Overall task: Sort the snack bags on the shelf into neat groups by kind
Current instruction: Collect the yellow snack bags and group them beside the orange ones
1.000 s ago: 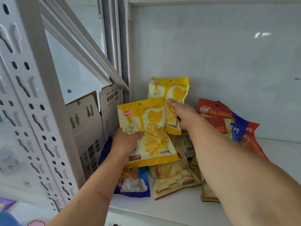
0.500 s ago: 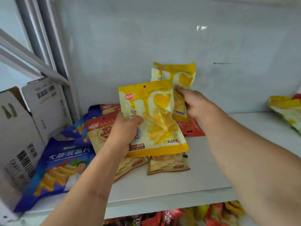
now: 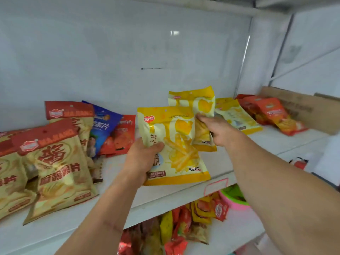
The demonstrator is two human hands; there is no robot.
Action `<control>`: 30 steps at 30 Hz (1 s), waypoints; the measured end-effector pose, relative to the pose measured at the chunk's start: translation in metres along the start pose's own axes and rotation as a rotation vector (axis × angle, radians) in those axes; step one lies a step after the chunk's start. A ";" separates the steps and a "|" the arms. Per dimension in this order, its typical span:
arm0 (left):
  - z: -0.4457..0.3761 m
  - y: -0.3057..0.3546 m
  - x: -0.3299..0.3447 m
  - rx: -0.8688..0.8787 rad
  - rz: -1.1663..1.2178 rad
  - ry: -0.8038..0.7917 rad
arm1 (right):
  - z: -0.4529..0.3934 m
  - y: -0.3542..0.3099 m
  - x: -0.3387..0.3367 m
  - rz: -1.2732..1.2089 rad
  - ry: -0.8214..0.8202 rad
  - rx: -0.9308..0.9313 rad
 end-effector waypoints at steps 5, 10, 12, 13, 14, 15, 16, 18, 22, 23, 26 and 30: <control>-0.006 -0.004 0.085 -0.051 -0.018 -0.030 | -0.027 -0.002 -0.090 0.032 0.045 0.048; -0.030 -0.003 0.147 -0.083 -0.018 -0.062 | -0.051 -0.017 -0.154 0.027 0.073 0.026; -0.043 -0.004 0.169 -0.088 -0.020 -0.071 | -0.066 -0.023 -0.174 0.021 0.093 0.015; -0.049 -0.005 0.179 -0.090 -0.022 -0.076 | -0.072 -0.026 -0.183 0.031 0.098 0.012; -0.056 -0.006 0.188 -0.092 -0.032 -0.080 | -0.078 -0.030 -0.191 0.047 0.100 0.014; -0.063 -0.008 0.196 -0.094 -0.046 -0.081 | -0.085 -0.033 -0.199 0.068 0.118 0.016; -0.069 -0.010 0.205 -0.097 -0.062 -0.082 | -0.091 -0.034 -0.208 0.090 0.135 0.024; -0.082 -0.013 0.220 -0.106 -0.082 -0.084 | -0.109 -0.037 -0.223 0.096 0.135 0.031; -0.105 -0.013 0.247 -0.111 -0.110 -0.072 | -0.162 -0.030 -0.255 0.112 0.135 0.061; -0.111 -0.013 0.253 -0.115 -0.113 -0.063 | -0.181 -0.025 -0.265 0.113 0.123 0.062; -0.126 -0.016 0.272 -0.123 -0.123 -0.050 | -0.191 -0.032 -0.263 0.188 0.091 0.047; -0.136 -0.026 0.298 -0.150 -0.134 -0.007 | -0.219 -0.030 -0.269 0.216 0.011 0.011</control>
Point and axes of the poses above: each hand's wrist, its own z-axis away from the middle knuckle, its own x-axis out of the palm, y = z × x, the point moved 3 cm from there along -z, towards the middle knuckle, and after that the axes turned 7 degrees about -z, right-handed, at the moved point
